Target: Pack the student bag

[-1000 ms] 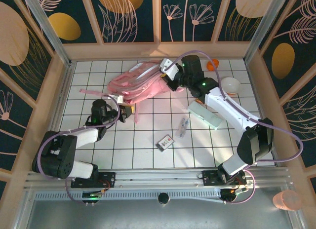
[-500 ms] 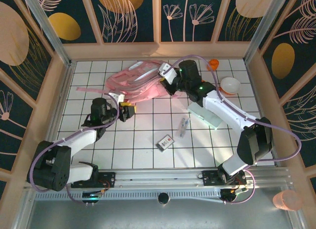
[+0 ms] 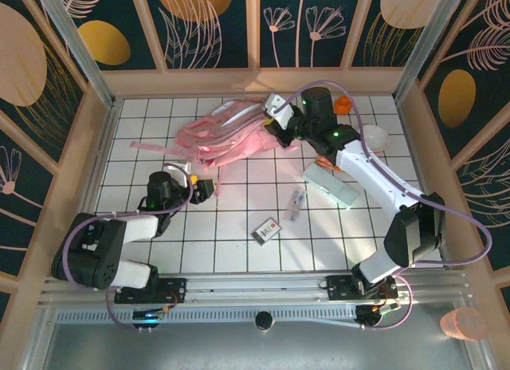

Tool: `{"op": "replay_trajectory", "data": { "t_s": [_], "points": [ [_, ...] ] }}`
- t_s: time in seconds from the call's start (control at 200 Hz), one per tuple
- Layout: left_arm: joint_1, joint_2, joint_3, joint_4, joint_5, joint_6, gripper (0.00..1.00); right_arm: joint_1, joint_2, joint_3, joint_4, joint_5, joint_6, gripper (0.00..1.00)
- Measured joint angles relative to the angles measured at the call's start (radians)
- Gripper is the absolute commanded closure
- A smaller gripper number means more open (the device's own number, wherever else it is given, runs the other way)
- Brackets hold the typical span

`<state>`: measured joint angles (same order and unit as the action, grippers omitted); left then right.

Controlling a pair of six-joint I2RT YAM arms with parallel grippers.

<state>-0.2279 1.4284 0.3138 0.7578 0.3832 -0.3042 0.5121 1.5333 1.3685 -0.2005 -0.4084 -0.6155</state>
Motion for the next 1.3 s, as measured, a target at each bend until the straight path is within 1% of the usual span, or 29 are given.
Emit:
{"op": "replay_trajectory", "data": {
  "t_s": [0.18, 0.24, 0.275, 0.36, 0.42, 0.49, 0.53, 0.571, 0.621, 0.701, 0.816, 1.086, 1.301],
  "points": [
    [0.000, 0.118, 0.021, 0.140, 0.004, -0.016, 0.28, 0.000, -0.002, 0.000, -0.018, -0.013, 0.000, 1.00],
    [0.000, 0.145, 0.027, 0.183, 0.004, -0.024, 0.31, 0.000, -0.003, 0.000, -0.023, -0.013, 0.000, 1.00],
    [0.000, 0.153, 0.029, 0.201, 0.003, -0.028, 0.34, 0.000, -0.004, 0.000, -0.025, -0.013, 0.000, 1.00],
    [0.000, 0.163, 0.037, 0.233, 0.003, -0.032, 0.48, 0.000, -0.005, 0.000, -0.031, -0.013, 0.000, 1.00],
    [0.000, 0.164, 0.043, 0.246, 0.003, -0.036, 0.59, 0.000, -0.006, 0.000, -0.034, -0.013, 0.000, 1.00],
    [0.000, 0.165, 0.045, 0.254, 0.010, -0.027, 0.78, 0.000, -0.007, 0.000, -0.035, -0.013, 0.001, 1.00],
    [0.000, 0.165, 0.047, 0.254, 0.019, -0.021, 0.87, 0.000, -0.007, 0.000, -0.035, -0.012, 0.001, 1.00],
    [0.000, 0.165, 0.047, 0.254, 0.030, -0.021, 0.92, 0.000, -0.007, 0.000, -0.035, -0.012, 0.002, 1.00],
    [0.000, 0.165, 0.048, 0.251, 0.039, -0.024, 0.96, 0.001, -0.007, 0.000, -0.035, -0.005, 0.003, 1.00],
    [0.000, 0.164, 0.048, 0.242, 0.062, -0.029, 0.99, 0.007, -0.013, -0.004, -0.026, 0.019, 0.013, 1.00],
    [0.000, 0.147, 0.055, 0.200, 0.106, -0.030, 1.00, 0.027, -0.039, -0.045, 0.011, 0.063, 0.027, 1.00],
    [0.000, 0.039, 0.102, 0.019, 0.194, -0.031, 1.00, 0.085, -0.066, -0.137, 0.153, 0.177, 0.084, 1.00],
    [-0.009, -0.019, 0.158, -0.136, 0.238, -0.034, 1.00, 0.131, -0.069, -0.177, 0.253, 0.282, 0.121, 1.00]
  ]
}}
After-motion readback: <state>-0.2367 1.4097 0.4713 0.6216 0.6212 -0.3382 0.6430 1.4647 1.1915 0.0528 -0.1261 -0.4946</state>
